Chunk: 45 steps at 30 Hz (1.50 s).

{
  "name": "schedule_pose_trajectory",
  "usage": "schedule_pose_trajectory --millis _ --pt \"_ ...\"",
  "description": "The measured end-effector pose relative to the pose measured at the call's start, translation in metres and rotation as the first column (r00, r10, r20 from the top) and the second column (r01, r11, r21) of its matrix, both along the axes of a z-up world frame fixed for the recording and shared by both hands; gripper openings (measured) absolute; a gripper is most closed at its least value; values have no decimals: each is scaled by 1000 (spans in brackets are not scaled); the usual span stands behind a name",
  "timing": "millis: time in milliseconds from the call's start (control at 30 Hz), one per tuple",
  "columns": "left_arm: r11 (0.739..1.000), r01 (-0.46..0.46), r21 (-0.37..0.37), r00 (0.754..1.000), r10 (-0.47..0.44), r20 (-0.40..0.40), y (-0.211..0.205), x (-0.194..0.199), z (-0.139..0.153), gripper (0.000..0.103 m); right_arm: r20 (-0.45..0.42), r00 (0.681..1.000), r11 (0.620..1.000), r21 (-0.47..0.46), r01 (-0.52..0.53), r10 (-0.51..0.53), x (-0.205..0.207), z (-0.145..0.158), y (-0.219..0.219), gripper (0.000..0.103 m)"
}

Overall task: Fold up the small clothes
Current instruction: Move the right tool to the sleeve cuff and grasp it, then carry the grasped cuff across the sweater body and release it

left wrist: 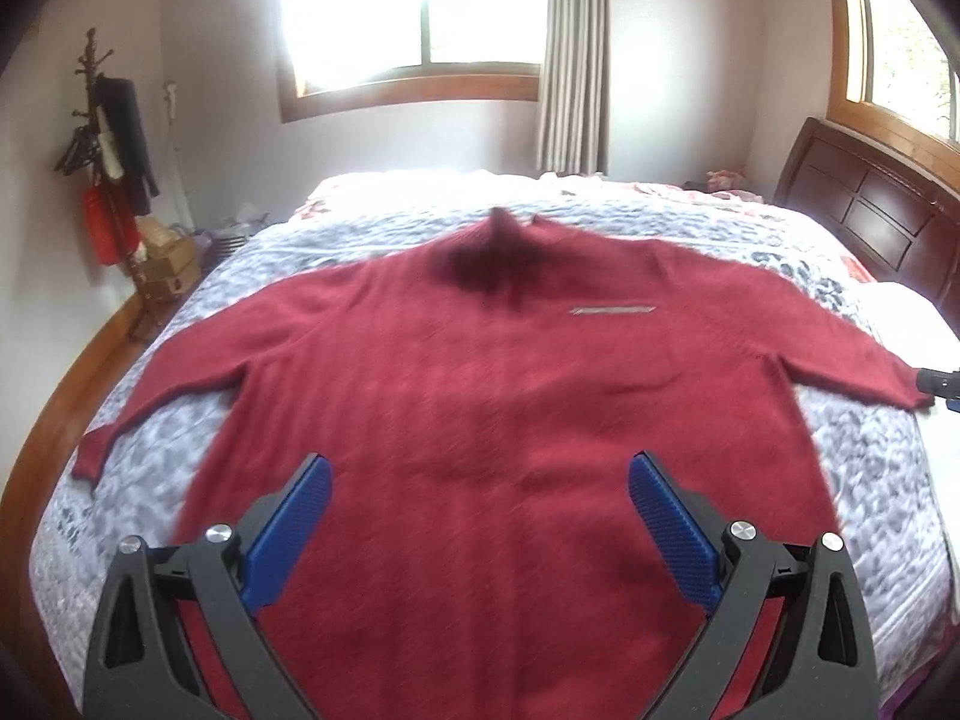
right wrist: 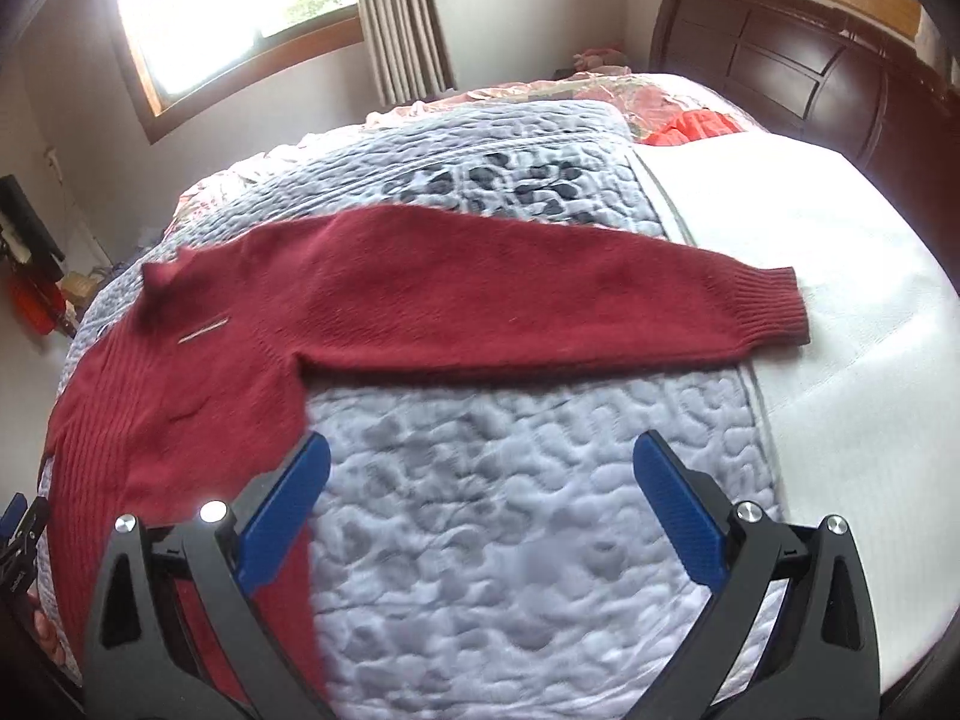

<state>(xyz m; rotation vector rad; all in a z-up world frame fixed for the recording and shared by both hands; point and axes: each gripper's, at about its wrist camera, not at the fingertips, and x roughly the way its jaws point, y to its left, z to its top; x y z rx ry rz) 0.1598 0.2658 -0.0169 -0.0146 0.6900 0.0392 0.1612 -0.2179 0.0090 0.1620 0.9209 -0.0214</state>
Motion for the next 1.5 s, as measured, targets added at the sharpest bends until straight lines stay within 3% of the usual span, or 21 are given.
schedule_pose_trajectory --millis 233,367,433,567,833,867,967,1033,1100,1233,1300,1500 --pt "997 83 1 996 -83 16 -82 59 9 99 -89 988 992 -26 124 -126 62 -18 -115 100" --pt "994 105 -8 994 -105 -9 -107 78 4 99 -151 974 986 -47 163 -168 83 -33 -163 100" --pt "994 108 -9 994 -108 -21 -114 88 -1 99 -170 971 986 -6 168 -166 92 -40 -182 100" --pt "995 99 -4 994 -99 -48 -124 105 -9 99 -189 974 983 109 145 -123 103 -53 -200 100" --pt "997 70 -9 996 -71 -61 -133 135 -11 99 -198 971 980 114 161 -136 115 -72 -213 99" --pt "998 67 -7 996 -67 -60 -132 138 -11 99 -193 972 983 100 156 -134 116 -71 -212 94" --pt "999 49 3 997 -48 -59 -126 142 -13 99 -197 970 989 17 150 -144 117 -69 -208 61" --pt "999 31 7 998 -31 -61 -119 145 -14 99 -201 968 988 -3 153 -151 115 -69 -212 46" --pt "1000 10 3 998 -10 -67 -109 149 -16 99 -213 962 986 -36 164 -168 117 -71 -213 14" --pt "999 -33 30 997 35 -72 -88 155 -20 99 -177 971 986 -67 150 -160 110 -60 -205 5" --pt "997 -62 38 995 65 -74 -72 158 -21 99 -136 982 991 -37 129 -133 103 -46 -194 4" --pt "992 -119 48 989 122 -84 -35 162 -24 99 -4 998 998 -10 -67 67 88 6 -116 4"
